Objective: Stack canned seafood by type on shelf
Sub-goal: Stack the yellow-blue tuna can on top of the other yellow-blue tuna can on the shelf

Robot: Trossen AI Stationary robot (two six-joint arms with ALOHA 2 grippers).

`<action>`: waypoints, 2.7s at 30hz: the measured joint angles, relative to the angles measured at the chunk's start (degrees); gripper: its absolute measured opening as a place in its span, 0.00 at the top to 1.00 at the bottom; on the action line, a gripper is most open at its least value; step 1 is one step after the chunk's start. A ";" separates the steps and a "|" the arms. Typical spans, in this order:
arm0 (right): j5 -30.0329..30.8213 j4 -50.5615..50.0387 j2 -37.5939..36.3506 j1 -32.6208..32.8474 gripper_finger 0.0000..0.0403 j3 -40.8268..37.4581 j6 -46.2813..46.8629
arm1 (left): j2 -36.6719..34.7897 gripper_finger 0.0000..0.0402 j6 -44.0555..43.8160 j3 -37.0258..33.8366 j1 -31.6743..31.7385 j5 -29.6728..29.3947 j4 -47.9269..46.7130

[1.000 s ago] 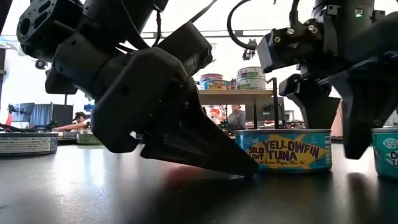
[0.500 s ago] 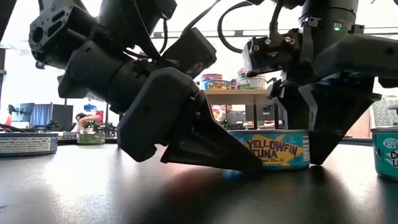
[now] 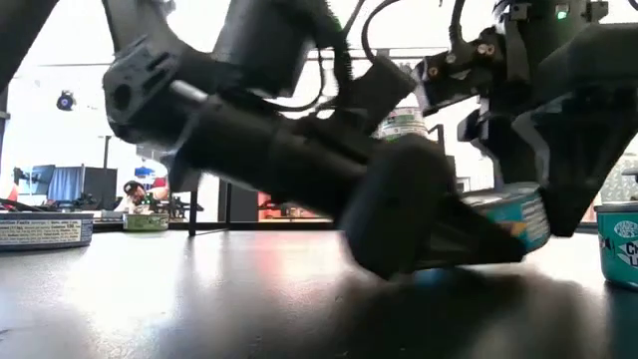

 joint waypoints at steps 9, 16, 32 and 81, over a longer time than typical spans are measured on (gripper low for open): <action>3.34 -9.04 -1.54 1.55 0.47 6.06 0.27 | -6.27 0.05 -3.37 0.97 -0.29 -5.39 -11.68; 9.82 -11.55 -9.34 3.62 0.48 8.20 2.74 | -24.59 0.05 -12.50 -10.43 -0.69 -13.62 -18.36; 24.40 2.04 -26.30 -6.87 0.73 9.81 1.09 | -54.76 0.05 -10.49 -8.23 16.73 -2.52 -54.42; -8.99 20.21 -18.80 -46.39 0.98 9.62 -39.85 | -29.21 0.05 -6.30 20.38 41.61 10.33 -71.47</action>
